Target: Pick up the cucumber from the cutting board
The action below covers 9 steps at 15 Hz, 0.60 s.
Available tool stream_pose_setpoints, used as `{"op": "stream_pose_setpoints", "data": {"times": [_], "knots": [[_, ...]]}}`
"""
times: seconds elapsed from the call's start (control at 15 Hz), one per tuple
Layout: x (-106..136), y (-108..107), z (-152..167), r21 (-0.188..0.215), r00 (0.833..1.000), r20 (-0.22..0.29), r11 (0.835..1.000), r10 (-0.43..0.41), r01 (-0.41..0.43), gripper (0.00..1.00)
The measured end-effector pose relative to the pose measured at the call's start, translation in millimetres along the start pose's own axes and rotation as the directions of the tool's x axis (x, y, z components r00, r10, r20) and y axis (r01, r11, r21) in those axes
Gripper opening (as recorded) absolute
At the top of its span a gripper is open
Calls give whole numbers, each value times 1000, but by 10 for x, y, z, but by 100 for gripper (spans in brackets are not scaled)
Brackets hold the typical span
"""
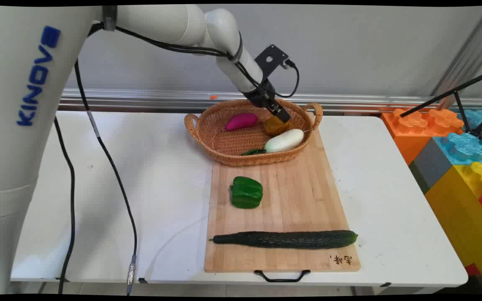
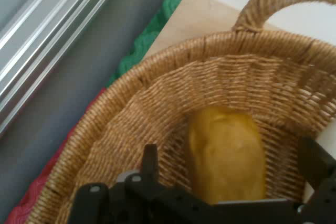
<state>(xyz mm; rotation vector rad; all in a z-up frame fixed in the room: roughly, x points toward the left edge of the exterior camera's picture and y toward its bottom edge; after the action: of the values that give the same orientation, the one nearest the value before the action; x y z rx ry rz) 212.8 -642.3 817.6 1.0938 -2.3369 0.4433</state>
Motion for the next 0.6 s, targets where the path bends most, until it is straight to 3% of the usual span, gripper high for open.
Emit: {"op": "stream_pose_setpoints", "data": {"times": [0.33, 0.47, 0.6], "knots": [[141, 272, -323, -31, 999, 6, 999, 42, -42, 100], [167, 464, -526, -68, 998, 22, 996, 65, -64, 100], [169, 713, -761, -132, 994, 46, 987, 101, -94, 100]]}}
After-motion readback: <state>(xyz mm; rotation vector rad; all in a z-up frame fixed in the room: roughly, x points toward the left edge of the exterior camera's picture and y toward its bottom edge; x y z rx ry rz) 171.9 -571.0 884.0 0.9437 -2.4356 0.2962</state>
